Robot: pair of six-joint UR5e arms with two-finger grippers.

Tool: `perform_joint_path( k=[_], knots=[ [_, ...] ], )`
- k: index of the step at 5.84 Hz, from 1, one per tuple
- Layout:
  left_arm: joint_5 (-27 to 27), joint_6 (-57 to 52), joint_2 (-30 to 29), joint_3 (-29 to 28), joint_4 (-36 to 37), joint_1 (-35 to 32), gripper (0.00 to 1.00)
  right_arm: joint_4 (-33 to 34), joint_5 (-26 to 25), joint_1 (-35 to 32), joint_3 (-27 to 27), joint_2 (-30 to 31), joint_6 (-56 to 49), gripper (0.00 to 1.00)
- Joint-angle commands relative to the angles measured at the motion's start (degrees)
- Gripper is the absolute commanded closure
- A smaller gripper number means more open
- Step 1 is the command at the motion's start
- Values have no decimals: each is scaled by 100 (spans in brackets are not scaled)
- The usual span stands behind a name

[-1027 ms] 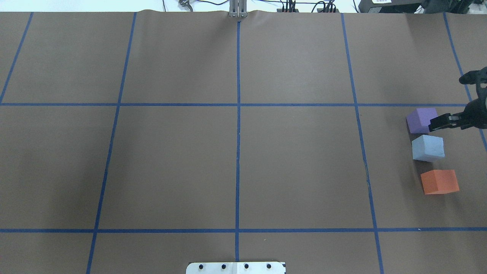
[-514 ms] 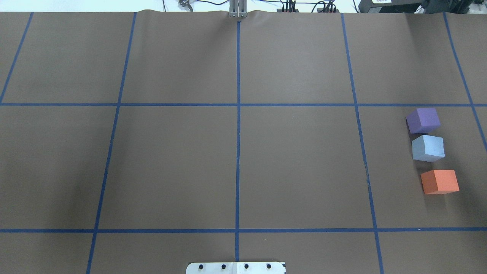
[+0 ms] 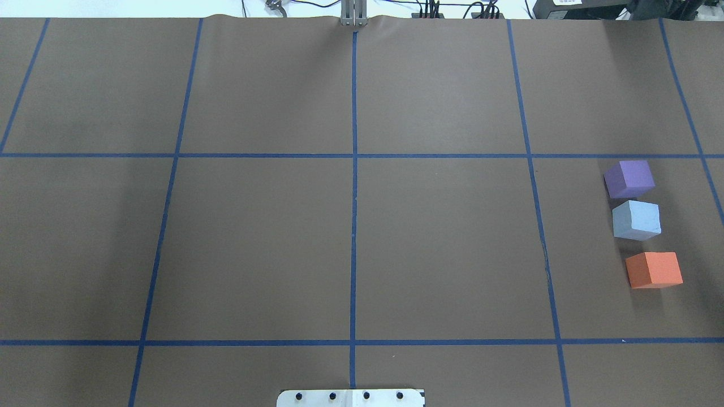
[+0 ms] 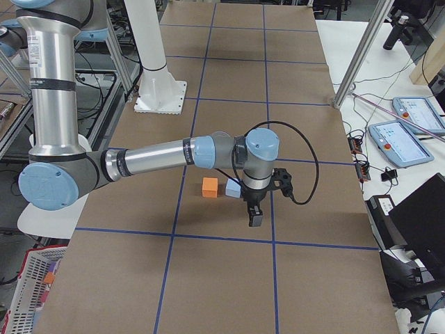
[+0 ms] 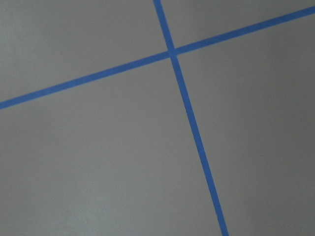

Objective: Place blue block between orange and purple blocks

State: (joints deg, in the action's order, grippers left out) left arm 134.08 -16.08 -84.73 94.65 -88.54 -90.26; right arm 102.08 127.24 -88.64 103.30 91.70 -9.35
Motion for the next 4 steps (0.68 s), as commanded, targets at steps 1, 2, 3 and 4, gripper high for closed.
perform_joint_path(
  k=[1,2,3,4],
  knots=[
    [12,483,272,186,-991,0,0,-13,46,-4,-20,163,29,0],
    [65,440,290,159,-1016,8,0,-48,47,5,-38,172,73,0],
    [109,440,290,194,-1025,8,0,-48,90,5,-151,172,48,0],
    [101,440,290,194,-1033,8,0,-57,91,5,-161,181,4,0]
  ],
)
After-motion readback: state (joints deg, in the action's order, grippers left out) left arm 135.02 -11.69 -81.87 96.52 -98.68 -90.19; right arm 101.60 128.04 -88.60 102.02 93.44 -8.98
